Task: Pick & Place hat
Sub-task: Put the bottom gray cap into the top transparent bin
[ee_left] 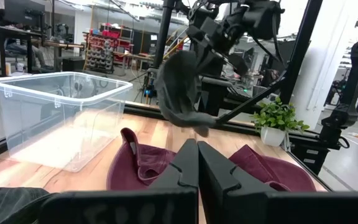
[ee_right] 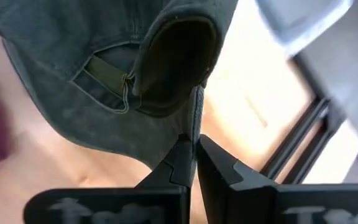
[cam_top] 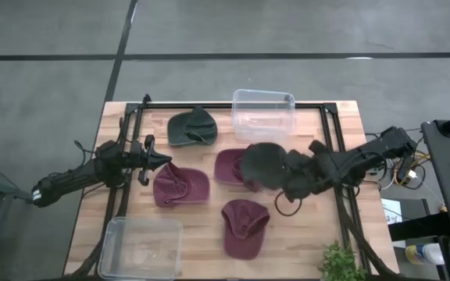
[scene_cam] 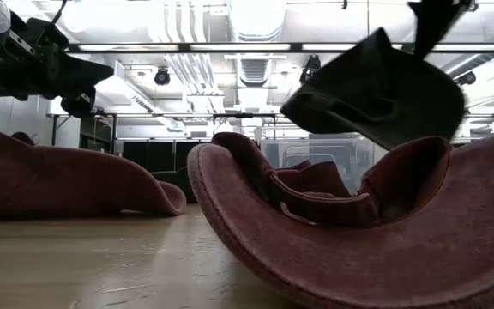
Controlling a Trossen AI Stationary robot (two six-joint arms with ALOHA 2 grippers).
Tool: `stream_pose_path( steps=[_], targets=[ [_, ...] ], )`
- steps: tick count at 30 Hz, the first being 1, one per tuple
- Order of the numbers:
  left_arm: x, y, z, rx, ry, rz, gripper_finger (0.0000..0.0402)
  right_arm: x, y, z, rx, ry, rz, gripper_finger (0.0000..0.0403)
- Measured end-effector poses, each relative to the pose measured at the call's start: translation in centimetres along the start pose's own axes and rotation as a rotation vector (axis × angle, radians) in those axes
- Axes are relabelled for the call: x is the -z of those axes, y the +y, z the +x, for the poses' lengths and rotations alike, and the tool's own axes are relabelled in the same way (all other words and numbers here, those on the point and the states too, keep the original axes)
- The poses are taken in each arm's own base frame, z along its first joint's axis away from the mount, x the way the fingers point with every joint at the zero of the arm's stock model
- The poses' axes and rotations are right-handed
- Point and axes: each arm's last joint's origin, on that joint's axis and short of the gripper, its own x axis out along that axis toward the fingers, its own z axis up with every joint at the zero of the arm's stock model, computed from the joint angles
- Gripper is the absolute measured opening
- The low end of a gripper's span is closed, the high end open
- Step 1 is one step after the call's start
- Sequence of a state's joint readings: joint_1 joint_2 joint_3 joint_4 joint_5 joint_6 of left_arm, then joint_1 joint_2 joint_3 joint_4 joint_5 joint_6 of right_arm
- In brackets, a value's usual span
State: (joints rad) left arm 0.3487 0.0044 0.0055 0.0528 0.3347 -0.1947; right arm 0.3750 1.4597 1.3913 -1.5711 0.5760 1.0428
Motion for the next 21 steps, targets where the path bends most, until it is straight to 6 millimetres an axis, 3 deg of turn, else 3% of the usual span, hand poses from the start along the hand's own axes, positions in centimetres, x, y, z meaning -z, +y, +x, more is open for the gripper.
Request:
stream_pose_path(
  steps=[6,16,21],
  targets=[
    [0.0,0.0,0.0,0.0,0.0,0.0,0.0,-2.6,-1.7,-0.2,0.089,-0.117,-0.084,0.0011],
    [0.0,0.0,0.0,0.0,0.0,0.0,0.0,-6.5,-4.8,-2.7,0.294,-0.331,-0.249,0.0011],
    [0.0,0.0,0.0,0.0,0.0,0.0,0.0,-8.3,-6.0,-2.4,0.399,-0.331,-0.299,0.0011]
  ],
)
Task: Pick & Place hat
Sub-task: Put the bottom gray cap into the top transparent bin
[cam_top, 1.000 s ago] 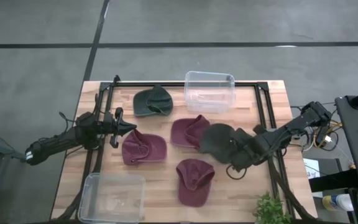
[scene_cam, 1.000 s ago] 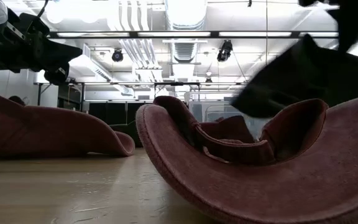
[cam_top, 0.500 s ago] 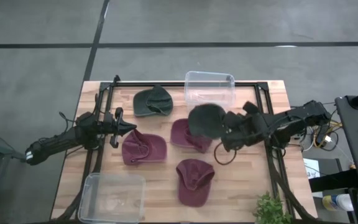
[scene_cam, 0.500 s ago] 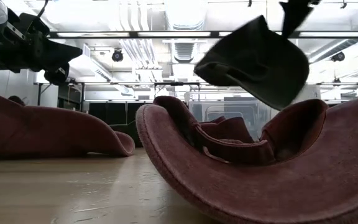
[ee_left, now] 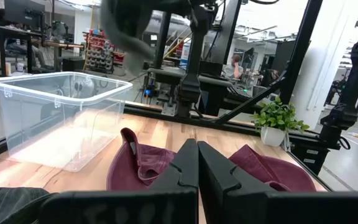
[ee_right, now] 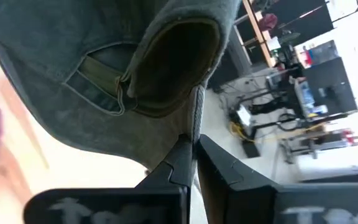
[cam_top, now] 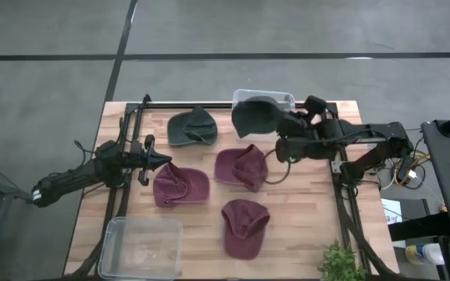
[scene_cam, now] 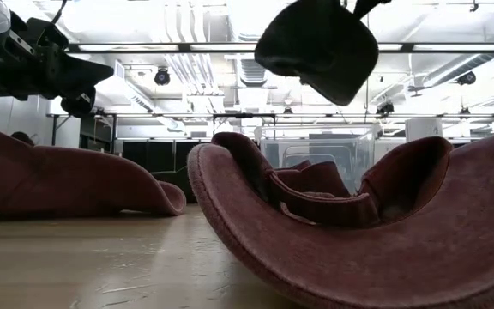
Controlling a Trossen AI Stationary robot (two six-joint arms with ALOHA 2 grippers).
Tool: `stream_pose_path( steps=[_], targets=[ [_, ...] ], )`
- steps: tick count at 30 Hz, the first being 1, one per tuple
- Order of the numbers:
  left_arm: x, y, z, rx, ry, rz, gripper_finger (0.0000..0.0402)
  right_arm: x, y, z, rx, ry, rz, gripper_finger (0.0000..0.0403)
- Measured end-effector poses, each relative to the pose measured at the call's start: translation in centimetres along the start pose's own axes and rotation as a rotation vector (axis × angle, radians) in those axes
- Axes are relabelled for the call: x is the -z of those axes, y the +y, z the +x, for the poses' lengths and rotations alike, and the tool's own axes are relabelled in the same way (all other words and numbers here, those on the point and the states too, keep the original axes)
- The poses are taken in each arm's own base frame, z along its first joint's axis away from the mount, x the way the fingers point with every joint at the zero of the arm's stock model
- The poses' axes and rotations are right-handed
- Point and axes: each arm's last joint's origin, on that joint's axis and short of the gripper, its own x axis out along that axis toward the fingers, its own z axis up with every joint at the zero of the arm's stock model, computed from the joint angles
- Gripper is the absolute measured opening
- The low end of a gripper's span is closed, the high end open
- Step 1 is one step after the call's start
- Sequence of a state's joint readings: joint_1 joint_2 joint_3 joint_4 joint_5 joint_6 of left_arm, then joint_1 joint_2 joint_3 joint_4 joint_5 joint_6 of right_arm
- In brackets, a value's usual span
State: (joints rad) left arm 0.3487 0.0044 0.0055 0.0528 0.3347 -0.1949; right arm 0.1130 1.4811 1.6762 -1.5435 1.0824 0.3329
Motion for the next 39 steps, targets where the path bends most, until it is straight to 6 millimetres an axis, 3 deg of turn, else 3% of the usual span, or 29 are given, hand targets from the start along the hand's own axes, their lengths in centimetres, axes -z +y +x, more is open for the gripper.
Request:
stream_pose_path(
  steps=[12,17,28,34,39],
  targets=[
    [0.0,0.0,0.0,0.0,0.0,0.0,0.0,-2.3,-2.3,4.8,0.066,0.039,-0.192,0.0011],
    [0.0,0.0,0.0,0.0,0.0,0.0,0.0,-3.4,-3.5,6.8,-0.003,-0.006,-0.214,0.0011],
    [0.0,0.0,0.0,0.0,0.0,0.0,0.0,-2.4,-6.3,11.0,-0.171,0.026,-0.201,0.0011],
    [0.0,0.0,0.0,0.0,0.0,0.0,0.0,-2.2,-6.0,13.7,-0.269,0.067,-0.204,0.0011],
    [0.0,0.0,0.0,0.0,0.0,0.0,0.0,-2.0,-4.3,17.0,-0.32,0.177,-0.288,0.0011]
  ],
)
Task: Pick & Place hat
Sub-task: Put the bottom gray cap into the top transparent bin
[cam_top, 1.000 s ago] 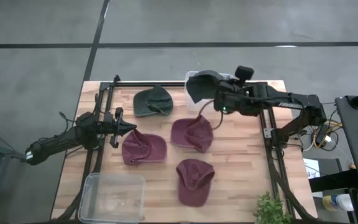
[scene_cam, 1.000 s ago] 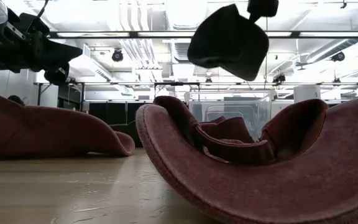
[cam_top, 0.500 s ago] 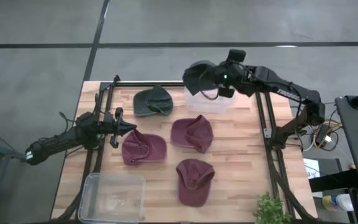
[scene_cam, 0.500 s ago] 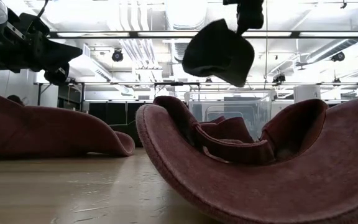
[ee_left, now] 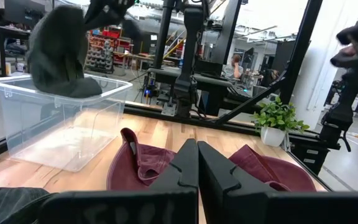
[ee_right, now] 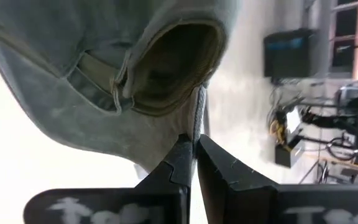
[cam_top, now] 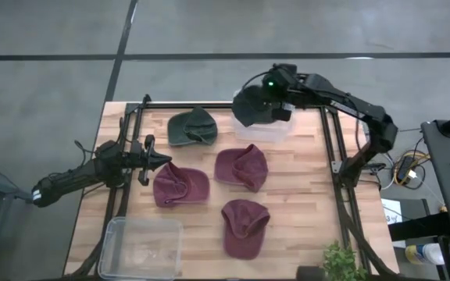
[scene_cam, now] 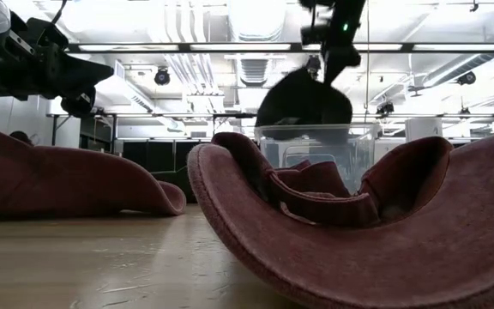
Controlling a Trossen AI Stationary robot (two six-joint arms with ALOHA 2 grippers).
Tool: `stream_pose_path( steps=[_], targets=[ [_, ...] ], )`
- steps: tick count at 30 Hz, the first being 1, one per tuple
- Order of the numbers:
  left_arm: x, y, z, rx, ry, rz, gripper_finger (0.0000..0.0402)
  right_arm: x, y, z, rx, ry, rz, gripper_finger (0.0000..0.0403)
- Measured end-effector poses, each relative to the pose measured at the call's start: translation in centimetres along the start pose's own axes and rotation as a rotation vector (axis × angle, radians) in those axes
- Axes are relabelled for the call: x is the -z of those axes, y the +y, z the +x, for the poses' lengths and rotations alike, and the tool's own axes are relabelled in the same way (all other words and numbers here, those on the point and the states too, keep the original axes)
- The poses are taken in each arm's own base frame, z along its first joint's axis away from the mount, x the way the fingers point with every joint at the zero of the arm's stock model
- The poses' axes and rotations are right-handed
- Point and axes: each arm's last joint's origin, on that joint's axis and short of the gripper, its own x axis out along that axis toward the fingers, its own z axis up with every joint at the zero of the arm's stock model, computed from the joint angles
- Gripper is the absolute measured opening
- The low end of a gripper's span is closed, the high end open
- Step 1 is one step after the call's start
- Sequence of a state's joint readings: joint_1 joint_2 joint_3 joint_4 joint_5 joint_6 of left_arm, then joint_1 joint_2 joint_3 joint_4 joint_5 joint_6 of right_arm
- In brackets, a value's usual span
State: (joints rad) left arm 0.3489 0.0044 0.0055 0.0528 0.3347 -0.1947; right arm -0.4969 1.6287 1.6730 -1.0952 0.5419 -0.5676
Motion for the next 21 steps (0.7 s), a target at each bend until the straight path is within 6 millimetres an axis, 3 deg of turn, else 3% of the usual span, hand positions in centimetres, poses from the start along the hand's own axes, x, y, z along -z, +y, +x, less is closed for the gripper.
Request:
stream_pose_path(
  steps=[9,21],
  targets=[
    [0.0,0.0,0.0,0.0,0.0,0.0,0.0,-1.1,2.1,5.1,-0.16,0.136,-0.182,0.0011],
    [0.0,0.0,0.0,0.0,0.0,0.0,0.0,-2.0,2.8,9.0,-0.341,0.12,-0.194,0.0011]
  ],
)
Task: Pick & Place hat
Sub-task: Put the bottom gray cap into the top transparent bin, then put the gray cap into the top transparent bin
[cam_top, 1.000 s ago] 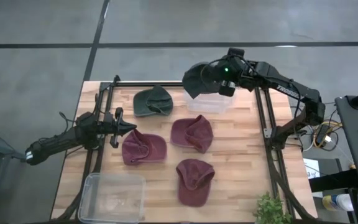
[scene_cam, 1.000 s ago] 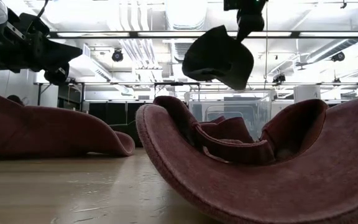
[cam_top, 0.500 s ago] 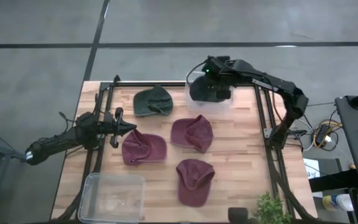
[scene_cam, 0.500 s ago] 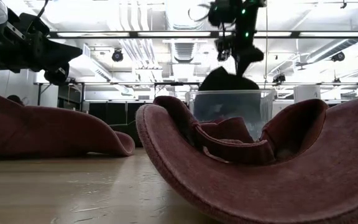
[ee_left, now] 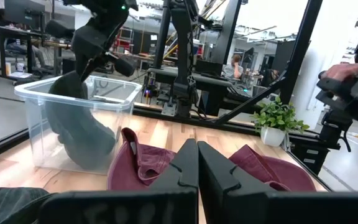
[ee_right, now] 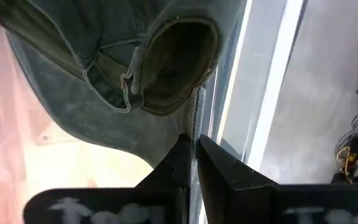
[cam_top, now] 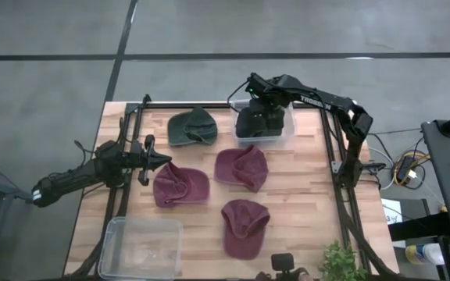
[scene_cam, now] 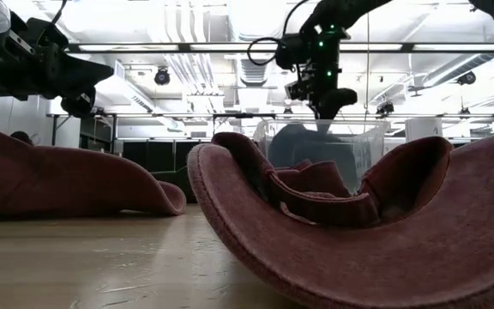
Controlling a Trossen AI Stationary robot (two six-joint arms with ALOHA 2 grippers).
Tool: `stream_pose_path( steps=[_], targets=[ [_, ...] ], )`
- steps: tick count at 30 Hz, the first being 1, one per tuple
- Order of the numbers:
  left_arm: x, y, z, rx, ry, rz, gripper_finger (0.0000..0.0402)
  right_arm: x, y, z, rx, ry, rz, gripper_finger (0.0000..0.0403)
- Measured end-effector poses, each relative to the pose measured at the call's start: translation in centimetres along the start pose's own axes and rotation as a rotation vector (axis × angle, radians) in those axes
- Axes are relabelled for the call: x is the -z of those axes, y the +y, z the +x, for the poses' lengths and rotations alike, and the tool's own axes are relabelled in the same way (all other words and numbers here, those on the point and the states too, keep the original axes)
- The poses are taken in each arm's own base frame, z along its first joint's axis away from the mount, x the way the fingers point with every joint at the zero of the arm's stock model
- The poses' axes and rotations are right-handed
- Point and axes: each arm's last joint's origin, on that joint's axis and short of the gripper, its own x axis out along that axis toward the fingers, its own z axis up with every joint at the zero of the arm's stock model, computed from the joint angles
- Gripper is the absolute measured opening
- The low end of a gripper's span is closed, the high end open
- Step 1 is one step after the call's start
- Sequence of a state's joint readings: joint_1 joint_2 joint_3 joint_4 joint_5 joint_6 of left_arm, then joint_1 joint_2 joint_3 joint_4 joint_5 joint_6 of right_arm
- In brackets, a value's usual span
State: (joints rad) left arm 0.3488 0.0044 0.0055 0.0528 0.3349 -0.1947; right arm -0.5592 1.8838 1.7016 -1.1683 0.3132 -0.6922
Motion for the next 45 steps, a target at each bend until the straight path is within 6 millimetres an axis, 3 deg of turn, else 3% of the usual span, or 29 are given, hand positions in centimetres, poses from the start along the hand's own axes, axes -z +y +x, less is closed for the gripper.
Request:
stream_pose_path(
  steps=[11,22,30,36,45],
  targets=[
    [0.0,0.0,0.0,0.0,0.0,0.0,0.0,-0.9,-0.3,3.0,-0.042,0.055,-0.028,0.0034],
    [0.0,0.0,0.0,0.0,0.0,0.0,0.0,-1.6,-0.8,3.3,-0.039,0.054,0.003,0.0165],
    [0.0,0.0,0.0,0.0,0.0,0.0,0.0,-0.9,-0.9,-1.2,0.057,-0.025,0.034,0.0225],
    [0.0,0.0,0.0,0.0,0.0,0.0,0.0,-0.2,-0.9,-5.2,0.119,-0.13,0.121,0.0231],
    [0.0,0.0,0.0,-0.001,0.002,-0.001,0.0,-2.0,1.0,-8.0,0.135,-0.265,0.134,0.0231]
  ],
)
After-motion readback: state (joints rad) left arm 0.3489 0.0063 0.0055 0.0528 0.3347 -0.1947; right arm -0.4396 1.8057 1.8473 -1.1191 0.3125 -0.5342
